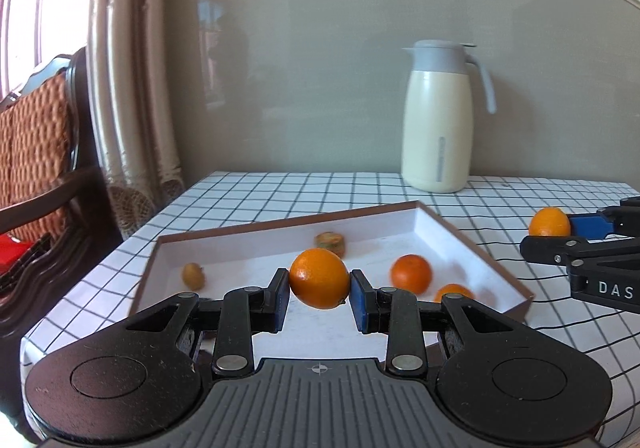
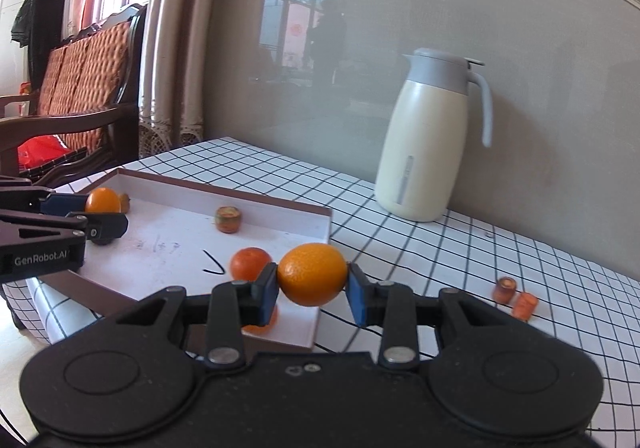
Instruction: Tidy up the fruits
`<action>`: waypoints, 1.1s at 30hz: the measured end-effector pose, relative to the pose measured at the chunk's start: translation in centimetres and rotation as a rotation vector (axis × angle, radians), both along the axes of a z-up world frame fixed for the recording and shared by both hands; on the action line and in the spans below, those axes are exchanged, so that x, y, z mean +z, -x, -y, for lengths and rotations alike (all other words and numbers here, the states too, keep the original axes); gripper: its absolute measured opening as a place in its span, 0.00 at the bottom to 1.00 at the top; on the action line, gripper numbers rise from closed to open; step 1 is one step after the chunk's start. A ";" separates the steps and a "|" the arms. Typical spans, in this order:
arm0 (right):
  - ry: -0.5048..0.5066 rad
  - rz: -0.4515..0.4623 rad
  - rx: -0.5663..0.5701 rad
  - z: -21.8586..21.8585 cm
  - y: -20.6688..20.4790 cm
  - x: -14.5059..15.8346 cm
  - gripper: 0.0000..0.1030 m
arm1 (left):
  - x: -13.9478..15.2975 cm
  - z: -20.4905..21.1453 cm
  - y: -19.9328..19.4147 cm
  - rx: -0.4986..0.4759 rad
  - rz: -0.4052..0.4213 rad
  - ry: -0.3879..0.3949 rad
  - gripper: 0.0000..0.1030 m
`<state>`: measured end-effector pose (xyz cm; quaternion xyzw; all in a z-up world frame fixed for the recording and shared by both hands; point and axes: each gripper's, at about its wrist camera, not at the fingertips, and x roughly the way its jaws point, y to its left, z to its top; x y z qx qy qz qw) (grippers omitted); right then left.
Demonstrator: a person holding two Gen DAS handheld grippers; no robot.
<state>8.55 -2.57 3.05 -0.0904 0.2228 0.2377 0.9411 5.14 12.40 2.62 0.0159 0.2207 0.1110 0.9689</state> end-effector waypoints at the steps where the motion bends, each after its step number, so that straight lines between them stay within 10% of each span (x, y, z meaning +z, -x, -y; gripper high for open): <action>1: 0.000 0.001 0.005 -0.3 0.0 0.0 0.26 | 0.0 -0.3 0.1 0.006 0.001 0.000 0.31; 33: -0.038 -0.013 0.037 -5.5 -3.9 -0.5 0.26 | -0.9 -6.6 -2.6 0.121 0.013 0.032 0.31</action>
